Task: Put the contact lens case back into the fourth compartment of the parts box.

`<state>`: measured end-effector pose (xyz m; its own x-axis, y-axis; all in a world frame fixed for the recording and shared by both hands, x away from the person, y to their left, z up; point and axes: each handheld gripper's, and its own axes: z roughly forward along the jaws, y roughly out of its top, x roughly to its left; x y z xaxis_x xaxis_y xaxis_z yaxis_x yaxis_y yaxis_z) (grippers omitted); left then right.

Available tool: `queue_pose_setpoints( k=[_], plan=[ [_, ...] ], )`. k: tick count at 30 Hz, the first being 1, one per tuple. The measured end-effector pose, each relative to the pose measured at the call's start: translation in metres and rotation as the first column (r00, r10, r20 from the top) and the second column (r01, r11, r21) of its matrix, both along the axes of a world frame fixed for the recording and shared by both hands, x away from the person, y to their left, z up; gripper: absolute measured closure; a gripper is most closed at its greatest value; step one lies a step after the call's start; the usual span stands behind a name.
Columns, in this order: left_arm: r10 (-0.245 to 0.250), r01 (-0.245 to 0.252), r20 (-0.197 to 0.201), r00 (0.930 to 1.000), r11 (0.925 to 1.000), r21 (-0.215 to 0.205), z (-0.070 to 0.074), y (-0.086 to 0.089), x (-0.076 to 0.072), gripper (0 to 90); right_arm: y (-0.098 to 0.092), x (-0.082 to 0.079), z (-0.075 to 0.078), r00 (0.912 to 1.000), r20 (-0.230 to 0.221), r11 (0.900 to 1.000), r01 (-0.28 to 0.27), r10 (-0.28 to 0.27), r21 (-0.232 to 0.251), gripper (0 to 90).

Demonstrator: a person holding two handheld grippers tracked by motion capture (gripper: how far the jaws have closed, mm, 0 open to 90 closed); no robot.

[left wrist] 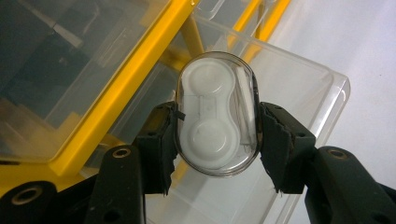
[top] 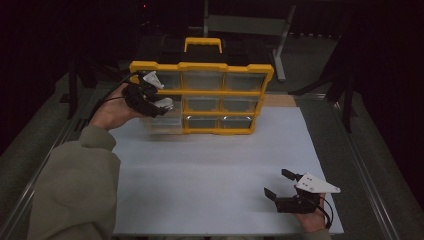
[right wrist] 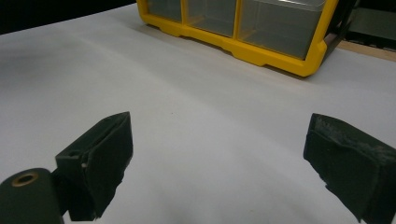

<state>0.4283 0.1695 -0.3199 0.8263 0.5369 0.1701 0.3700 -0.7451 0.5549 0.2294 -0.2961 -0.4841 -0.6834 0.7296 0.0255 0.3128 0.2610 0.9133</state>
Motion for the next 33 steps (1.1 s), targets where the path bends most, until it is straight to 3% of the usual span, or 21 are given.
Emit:
queue_pose_setpoints(
  k=[9, 10, 13, 14, 16, 21, 27, 33],
  plan=[
    [-0.007, 0.007, -0.019, 0.9998, 0.9999, -0.012, -0.001, 0.000, 0.000, 48.5, 0.000, 0.000, 0.000, 1.0000, 0.000, 1.000, 0.000, 0.000, -0.002, 7.9],
    [-0.007, 0.007, -0.019, 0.9998, 0.9999, -0.012, -0.001, 0.000, 0.000, 45.2, 0.000, 0.000, 0.000, 1.0000, 0.000, 1.000, 0.000, 0.000, -0.002, 7.9],
    [0.004, -0.004, 0.004, 1.0000, 0.9997, -0.025, -0.001, -0.001, -0.002, 24.4, 0.000, 0.000, 0.000, 1.0000, -0.001, 1.000, 0.002, -0.002, -0.001, 7.9],
    [0.012, -0.012, 0.009, 0.9999, 0.9995, -0.030, 0.000, -0.002, -0.003, 24.4, 0.000, 0.000, 0.000, 1.0000, -0.001, 1.000, 0.002, -0.002, 0.000, 7.9],
    [0.030, -0.029, 0.022, 0.9993, 0.9991, -0.030, 0.001, -0.003, -0.003, 12.4, 0.000, 0.000, 0.000, 1.0000, 0.000, 1.000, 0.001, -0.001, -0.001, 7.9],
    [0.030, -0.029, 0.018, 0.9994, 0.9991, -0.031, 0.002, -0.004, -0.004, 0.7, 0.000, 0.000, 0.000, 1.0000, 0.001, 1.000, 0.000, 0.000, -0.001, 7.9],
    [0.029, -0.028, 0.025, 0.9993, 0.9988, -0.041, 0.003, -0.004, -0.008, 0.0, 0.000, 0.000, 0.000, 1.0000, 0.000, 1.000, 0.000, 0.000, -0.001, 7.9],
    [0.076, -0.075, 0.074, 0.9944, 0.9971, -0.016, 0.001, -0.002, -0.020, 0.0, 0.000, -0.001, 0.000, 1.0000, 0.004, 1.000, 0.000, 0.000, 0.000, 7.9]
  ],
)
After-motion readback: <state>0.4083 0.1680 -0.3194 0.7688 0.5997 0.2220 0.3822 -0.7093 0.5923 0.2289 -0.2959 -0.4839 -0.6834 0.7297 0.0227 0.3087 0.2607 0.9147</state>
